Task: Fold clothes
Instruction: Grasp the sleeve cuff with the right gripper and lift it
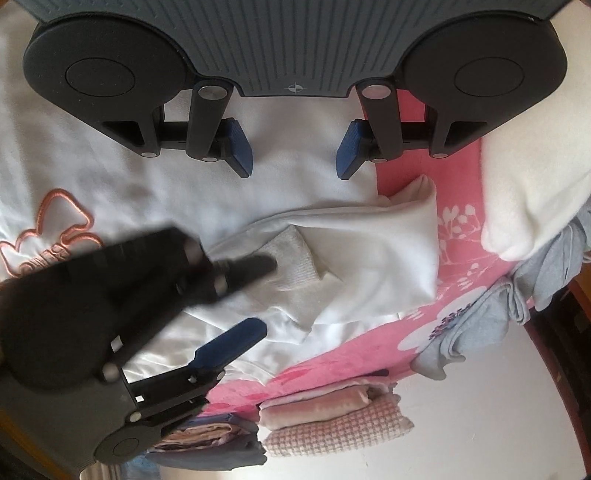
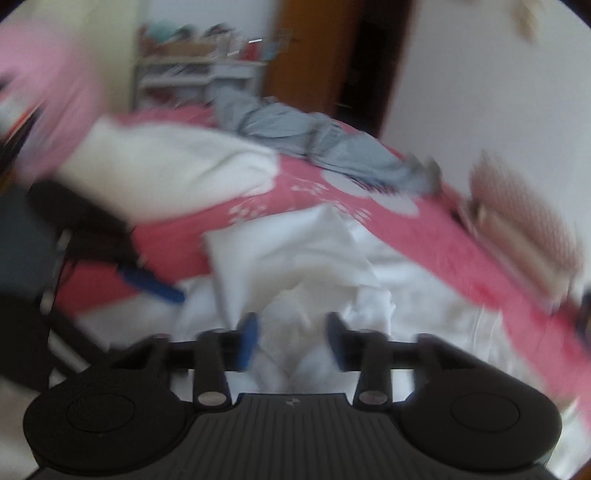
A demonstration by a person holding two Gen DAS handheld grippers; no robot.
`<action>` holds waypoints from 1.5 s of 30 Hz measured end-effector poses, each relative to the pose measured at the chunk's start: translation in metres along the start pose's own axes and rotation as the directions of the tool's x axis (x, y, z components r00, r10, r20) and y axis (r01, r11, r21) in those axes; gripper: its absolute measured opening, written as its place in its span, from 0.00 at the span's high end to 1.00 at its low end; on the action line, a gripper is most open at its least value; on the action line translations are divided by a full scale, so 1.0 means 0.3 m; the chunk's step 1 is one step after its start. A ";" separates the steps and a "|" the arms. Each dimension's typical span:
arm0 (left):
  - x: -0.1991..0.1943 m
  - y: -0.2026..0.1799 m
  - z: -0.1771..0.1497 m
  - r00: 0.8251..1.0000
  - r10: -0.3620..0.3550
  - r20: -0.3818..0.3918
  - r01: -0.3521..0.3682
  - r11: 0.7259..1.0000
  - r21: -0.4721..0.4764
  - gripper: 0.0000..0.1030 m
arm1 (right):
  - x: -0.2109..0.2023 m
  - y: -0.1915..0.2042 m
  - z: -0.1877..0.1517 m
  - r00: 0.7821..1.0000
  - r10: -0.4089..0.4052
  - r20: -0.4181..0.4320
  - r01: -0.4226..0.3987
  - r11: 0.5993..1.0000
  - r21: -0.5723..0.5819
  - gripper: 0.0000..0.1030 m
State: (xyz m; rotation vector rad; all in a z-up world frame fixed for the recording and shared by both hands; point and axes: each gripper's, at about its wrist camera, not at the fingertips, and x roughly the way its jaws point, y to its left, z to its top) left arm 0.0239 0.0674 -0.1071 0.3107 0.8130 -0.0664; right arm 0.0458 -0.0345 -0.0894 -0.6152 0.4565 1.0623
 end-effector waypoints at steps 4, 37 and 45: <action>0.005 -0.003 -0.002 1.000 0.004 0.003 -0.004 1.000 0.002 0.51 | 0.050 0.100 -0.010 0.996 -0.075 -0.053 0.060 0.966 -0.250 0.54; 0.008 -0.011 0.014 0.999 0.032 -0.017 -0.032 0.999 0.002 0.50 | -0.479 -0.610 -0.501 0.894 -0.415 0.169 -0.028 0.324 0.946 0.94; 0.003 -0.030 0.022 0.999 0.035 -0.024 -0.034 0.999 0.021 0.51 | -0.601 -0.648 -0.631 0.859 -0.498 0.114 0.027 0.267 0.963 0.94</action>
